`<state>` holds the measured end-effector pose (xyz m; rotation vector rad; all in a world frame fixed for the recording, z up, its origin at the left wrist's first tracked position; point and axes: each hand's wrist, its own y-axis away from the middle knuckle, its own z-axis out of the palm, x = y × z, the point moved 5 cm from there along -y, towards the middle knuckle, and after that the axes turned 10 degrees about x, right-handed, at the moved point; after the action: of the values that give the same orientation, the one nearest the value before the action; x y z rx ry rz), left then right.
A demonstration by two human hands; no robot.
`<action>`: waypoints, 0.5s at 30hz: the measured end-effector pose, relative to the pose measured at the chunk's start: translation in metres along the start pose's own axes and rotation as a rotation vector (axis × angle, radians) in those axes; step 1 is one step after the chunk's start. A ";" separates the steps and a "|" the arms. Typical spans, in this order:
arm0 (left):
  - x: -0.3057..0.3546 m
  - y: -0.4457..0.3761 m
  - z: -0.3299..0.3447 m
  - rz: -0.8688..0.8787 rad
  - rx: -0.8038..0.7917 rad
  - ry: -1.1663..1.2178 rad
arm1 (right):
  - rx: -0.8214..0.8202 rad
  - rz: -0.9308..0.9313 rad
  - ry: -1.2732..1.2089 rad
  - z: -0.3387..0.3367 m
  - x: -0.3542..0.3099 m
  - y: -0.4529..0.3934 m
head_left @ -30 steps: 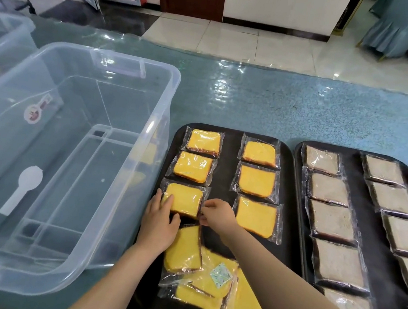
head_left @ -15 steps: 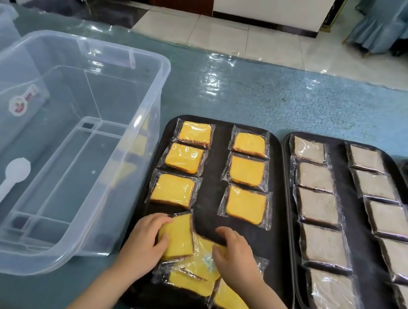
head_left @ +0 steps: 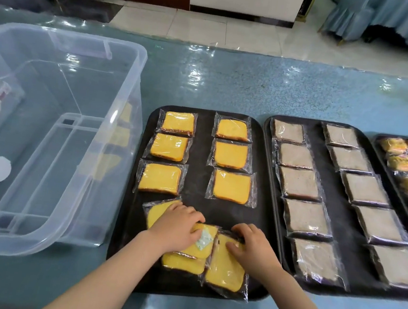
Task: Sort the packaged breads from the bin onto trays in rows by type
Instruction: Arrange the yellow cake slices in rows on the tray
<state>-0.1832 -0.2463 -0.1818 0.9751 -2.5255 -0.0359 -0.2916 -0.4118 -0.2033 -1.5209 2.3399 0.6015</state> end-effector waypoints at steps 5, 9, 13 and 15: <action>-0.007 0.011 0.008 -0.084 -0.018 -0.009 | -0.025 0.051 -0.033 0.005 -0.002 0.006; -0.015 0.026 0.015 -0.158 0.028 -0.017 | -0.038 0.076 0.005 0.010 -0.006 0.010; -0.020 0.039 0.016 -0.177 0.049 -0.021 | -0.101 0.109 0.042 0.013 -0.008 0.014; -0.021 0.042 0.015 -0.173 0.042 -0.022 | -0.160 0.131 0.037 0.015 -0.008 0.016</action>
<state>-0.2020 -0.2031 -0.1959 1.2144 -2.4638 -0.0452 -0.3026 -0.3926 -0.2103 -1.4634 2.4865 0.8172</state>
